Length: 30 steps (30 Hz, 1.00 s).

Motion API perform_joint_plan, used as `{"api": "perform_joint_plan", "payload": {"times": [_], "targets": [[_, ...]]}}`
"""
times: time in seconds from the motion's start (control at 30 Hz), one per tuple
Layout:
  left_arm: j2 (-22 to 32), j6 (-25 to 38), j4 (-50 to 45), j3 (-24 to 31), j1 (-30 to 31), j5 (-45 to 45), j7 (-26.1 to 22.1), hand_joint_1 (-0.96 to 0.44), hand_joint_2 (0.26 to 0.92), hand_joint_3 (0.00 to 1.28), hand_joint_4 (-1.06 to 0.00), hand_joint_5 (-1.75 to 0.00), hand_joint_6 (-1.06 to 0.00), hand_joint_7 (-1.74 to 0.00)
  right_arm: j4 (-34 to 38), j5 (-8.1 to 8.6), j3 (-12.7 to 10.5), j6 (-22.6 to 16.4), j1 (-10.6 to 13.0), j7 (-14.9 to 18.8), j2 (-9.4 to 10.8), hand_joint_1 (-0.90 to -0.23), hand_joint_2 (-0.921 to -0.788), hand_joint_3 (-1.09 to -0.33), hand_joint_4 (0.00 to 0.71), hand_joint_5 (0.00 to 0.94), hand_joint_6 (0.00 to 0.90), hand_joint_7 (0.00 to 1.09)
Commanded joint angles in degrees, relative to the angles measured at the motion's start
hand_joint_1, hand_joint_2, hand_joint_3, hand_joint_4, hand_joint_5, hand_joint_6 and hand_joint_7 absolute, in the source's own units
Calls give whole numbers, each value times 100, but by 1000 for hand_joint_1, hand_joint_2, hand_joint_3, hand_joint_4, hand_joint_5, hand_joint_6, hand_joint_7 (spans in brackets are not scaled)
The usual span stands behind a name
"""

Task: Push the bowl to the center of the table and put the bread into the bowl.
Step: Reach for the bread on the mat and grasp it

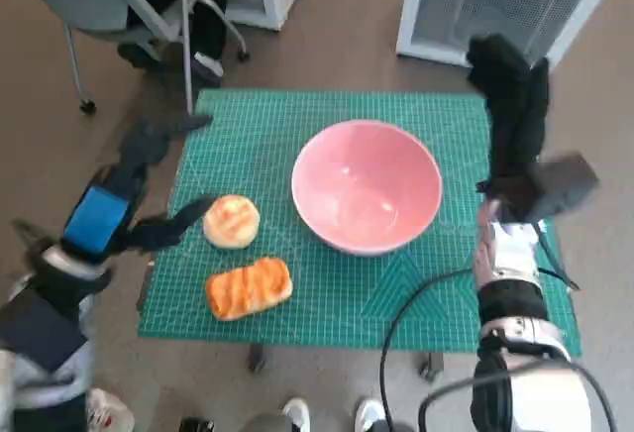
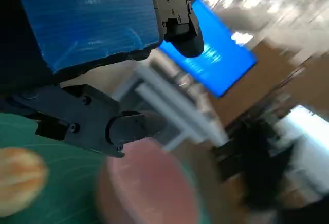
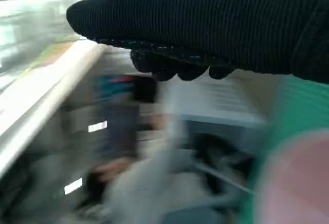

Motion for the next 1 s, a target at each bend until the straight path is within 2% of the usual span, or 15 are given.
{"api": "perform_joint_plan", "payload": {"times": [0.03, 0.13, 0.27, 0.5, 0.7, 0.87, 1.0], "targets": [[493, 379, -491, 22, 392, 281, -319, -364, 920, 248, -299, -164, -163, -549, -863, 106, 210, -331, 500, 318, -2, -549, -921, -776, 276, 11, 9, 642], [749, 523, -695, 18, 608, 433, -505, -383, 921, 233, -342, -92, -219, -437, -1256, 155, 305, -506, 647, 462, -39, -563, -921, -763, 287, 15, 22, 652], [1058, 800, -1018, 6, 909, 641, -757, -390, 921, 214, -368, -40, -263, -329, -1808, 71, 422, -600, 836, 486, -88, -569, -921, -755, 296, 19, 34, 659], [1395, 1070, -1481, -128, 1322, 1181, -1005, -402, 921, 191, -379, -11, -306, -207, -2694, -108, 531, -247, 1214, 299, -77, -556, -921, -748, 304, 20, 43, 662], [1433, 1438, -1815, -459, 1418, 1731, -1038, -430, 921, 178, -380, -5, -318, -162, -3069, -199, 584, 2, 1365, 178, -29, -570, -921, -743, 305, 18, 41, 663], [1354, 1686, -2000, -808, 1407, 2222, -987, -452, 921, 172, -376, -2, -320, -142, -3216, -258, 645, 66, 1446, 103, -7, -578, -921, -741, 301, 15, 39, 665], [1254, 1942, -2166, -1107, 1412, 2703, -934, -472, 921, 173, -376, -1, -325, -131, -3191, -212, 684, 48, 1464, 124, -4, -575, -921, -739, 297, 12, 38, 666]]}}
